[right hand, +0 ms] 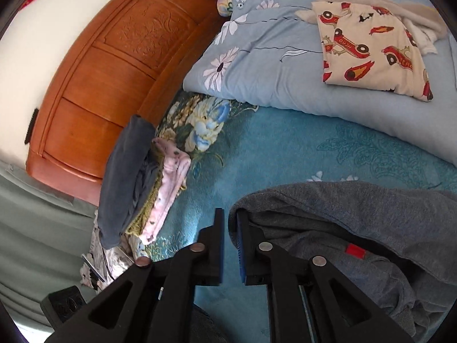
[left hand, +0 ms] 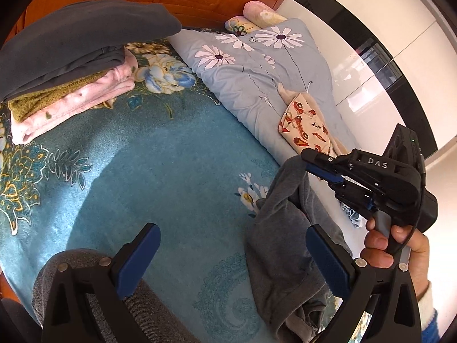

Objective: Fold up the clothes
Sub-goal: 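Carry the hanging grey sweatshirt with the right gripper onto the teal blanket, then lower the sweatshirt and open the right gripper to release it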

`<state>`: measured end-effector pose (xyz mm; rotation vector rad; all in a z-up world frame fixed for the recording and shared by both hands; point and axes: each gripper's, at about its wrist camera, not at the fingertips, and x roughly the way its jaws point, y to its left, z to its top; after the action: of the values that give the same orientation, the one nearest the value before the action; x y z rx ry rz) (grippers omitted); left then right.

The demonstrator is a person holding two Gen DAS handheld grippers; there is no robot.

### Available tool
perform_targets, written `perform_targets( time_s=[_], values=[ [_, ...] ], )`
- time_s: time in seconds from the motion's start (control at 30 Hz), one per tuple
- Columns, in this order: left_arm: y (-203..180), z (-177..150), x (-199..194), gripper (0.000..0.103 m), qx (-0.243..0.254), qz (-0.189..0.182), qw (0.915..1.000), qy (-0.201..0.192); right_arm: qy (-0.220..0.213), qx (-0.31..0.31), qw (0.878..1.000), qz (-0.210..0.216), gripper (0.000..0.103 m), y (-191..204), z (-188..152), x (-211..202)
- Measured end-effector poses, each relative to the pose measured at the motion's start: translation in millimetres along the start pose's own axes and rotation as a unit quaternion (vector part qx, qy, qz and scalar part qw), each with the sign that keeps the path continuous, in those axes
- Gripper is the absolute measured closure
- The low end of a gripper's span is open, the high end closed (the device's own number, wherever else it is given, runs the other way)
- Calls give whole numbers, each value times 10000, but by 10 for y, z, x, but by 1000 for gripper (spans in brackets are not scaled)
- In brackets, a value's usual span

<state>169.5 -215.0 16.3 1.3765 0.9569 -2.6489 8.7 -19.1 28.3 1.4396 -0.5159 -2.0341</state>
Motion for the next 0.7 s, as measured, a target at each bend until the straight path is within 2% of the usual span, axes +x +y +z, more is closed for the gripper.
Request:
perform_targets(
  time_s=[0.03, 0.07, 0.17, 0.33, 0.4, 0.47, 0.57, 0.7],
  values=[
    [-10, -3, 22, 0, 15, -1, 10000, 23, 46, -155, 9999, -35, 69, 31, -4, -5],
    [-28, -15, 51, 0, 30, -12, 10000, 55, -20, -282, 9996, -69, 60, 35, -18, -96],
    [-132, -88, 172, 0, 104, -109, 9997, 193, -246, -580, 9978, -191, 60, -33, -80, -406],
    [-494, -330, 570, 0, 472, -222, 9961, 709, -577, 72, 9928, -1049, 59, -830, -406, -977],
    [-686, -460, 731, 0, 747, -239, 9926, 926, -643, 669, 9876, -1268, 59, -1269, -627, -1183],
    [-881, -594, 890, 1, 1029, -264, 9878, 1141, -713, 1225, 9790, -1466, 59, -1687, -853, -1390],
    [-1184, -795, 1125, 1, 1493, -211, 9782, 1429, -826, 1838, 9661, -1612, 59, -2091, -1220, -1657],
    [-1526, -1074, 1416, 5, 2208, 94, 9612, 1650, -899, 2368, 9537, -1620, 59, -2422, -1562, -1858]
  ],
)
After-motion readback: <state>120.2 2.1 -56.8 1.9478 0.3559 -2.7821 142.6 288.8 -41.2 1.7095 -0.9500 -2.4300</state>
